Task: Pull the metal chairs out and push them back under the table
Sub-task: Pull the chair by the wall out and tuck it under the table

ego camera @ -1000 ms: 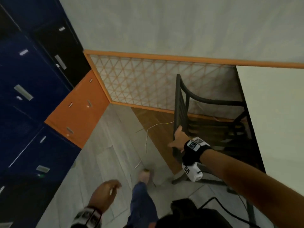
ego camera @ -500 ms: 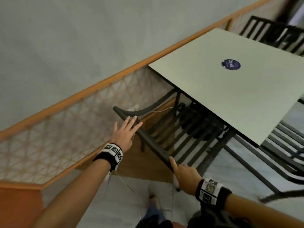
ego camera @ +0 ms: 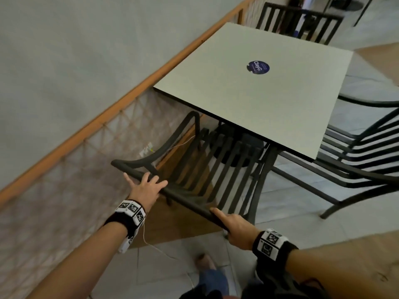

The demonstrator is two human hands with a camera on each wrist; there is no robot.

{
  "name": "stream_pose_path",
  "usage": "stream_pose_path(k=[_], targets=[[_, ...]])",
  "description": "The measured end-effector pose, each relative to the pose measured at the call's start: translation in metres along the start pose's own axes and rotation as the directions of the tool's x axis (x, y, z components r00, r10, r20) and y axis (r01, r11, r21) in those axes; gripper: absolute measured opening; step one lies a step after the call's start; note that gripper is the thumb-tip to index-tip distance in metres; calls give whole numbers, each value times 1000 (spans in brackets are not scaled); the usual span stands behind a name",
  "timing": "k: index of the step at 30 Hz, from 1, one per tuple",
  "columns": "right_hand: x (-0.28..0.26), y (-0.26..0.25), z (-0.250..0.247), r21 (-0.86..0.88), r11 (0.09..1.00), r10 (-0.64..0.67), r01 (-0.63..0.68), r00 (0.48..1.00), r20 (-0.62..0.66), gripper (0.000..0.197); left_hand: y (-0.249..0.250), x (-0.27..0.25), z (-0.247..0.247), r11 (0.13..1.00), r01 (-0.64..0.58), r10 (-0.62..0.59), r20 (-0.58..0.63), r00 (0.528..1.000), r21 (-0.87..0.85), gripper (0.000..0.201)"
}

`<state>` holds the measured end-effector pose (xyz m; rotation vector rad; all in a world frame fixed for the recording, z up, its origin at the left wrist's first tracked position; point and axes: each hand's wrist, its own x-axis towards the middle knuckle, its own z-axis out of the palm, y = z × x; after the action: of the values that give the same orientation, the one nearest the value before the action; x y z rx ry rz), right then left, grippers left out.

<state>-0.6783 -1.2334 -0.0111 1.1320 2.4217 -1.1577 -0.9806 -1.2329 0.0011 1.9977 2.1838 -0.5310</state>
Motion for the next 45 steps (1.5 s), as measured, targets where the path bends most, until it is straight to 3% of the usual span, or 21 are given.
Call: stream_pose_path(k=[12, 29, 33, 37, 39, 41, 43, 45], targets=[[37, 10, -39, 89, 995, -45, 51, 997, -67, 70, -7, 61, -25, 991, -32, 42, 77, 996, -127, 36], [82, 26, -75, 120, 993, -4, 13, 997, -80, 77, -8, 131, -53, 991, -55, 67, 94, 993, -122, 28], [89, 26, -77, 136, 991, 1, 10, 996, -84, 80, -6, 139, -51, 988, -33, 42, 56, 998, -152, 22], [85, 32, -71, 156, 986, -45, 64, 992, -119, 68, 4, 131, -41, 965, 50, -60, -29, 998, -256, 24], [77, 40, -75, 159, 982, -87, 103, 991, -102, 59, 16, 116, -36, 909, 108, -182, -150, 972, -403, 22], [68, 53, -89, 199, 973, -108, 119, 992, -64, 52, 35, 99, -35, 774, 142, -338, -212, 917, -617, 31], [66, 77, -105, 229, 971, -71, 75, 997, -26, 45, 61, 86, -41, 571, 186, -452, -117, 884, -799, 44], [72, 108, -122, 141, 990, -28, 31, 999, -18, 36, 89, 80, -53, 373, 247, -494, 34, 869, -894, 57]])
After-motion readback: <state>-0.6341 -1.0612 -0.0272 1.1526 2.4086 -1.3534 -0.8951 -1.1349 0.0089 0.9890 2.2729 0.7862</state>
